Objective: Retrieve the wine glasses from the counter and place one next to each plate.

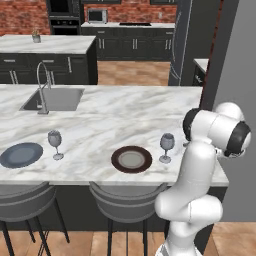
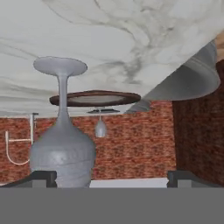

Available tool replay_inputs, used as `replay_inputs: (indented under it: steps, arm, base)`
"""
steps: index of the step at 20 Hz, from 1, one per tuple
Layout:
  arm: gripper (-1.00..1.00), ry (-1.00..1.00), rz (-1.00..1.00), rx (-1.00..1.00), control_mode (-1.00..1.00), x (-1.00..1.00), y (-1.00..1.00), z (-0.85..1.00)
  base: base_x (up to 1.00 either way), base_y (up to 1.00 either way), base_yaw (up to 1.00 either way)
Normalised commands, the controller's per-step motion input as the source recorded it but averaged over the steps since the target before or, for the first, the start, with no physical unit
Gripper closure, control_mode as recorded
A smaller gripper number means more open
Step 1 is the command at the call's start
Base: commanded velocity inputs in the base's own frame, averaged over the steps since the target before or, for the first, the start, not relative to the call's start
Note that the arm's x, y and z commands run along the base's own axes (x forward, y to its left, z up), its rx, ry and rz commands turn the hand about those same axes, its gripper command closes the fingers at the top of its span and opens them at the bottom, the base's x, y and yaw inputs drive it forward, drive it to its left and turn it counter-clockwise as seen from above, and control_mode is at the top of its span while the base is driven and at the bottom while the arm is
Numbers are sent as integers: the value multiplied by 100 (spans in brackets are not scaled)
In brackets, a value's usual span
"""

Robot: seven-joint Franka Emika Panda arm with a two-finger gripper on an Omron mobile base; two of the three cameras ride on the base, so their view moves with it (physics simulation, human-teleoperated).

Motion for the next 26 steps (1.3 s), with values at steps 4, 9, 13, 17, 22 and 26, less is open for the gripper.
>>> replay_inputs:
  steps: [4,9,13,17,22,26]
  arm:
    - [-100,-10,-3,0,-100,-57,3,100]
    - [-100,-8,-3,0,-100,-50,12,100]
    - [-100,-12,-1,-2,-100,-62,20,100]
    - [-100,-14,-2,-9,-100,-70,42,100]
    - [-100,-27,0,-13,-100,-92,48,94]
    - [-100,-28,0,-12,-100,-100,41,79]
  base:
    - [0,0,0]
    - [0,0,0]
    - [0,0,0]
    - [0,0,0]
    - [0,0,0]
    - [0,0,0]
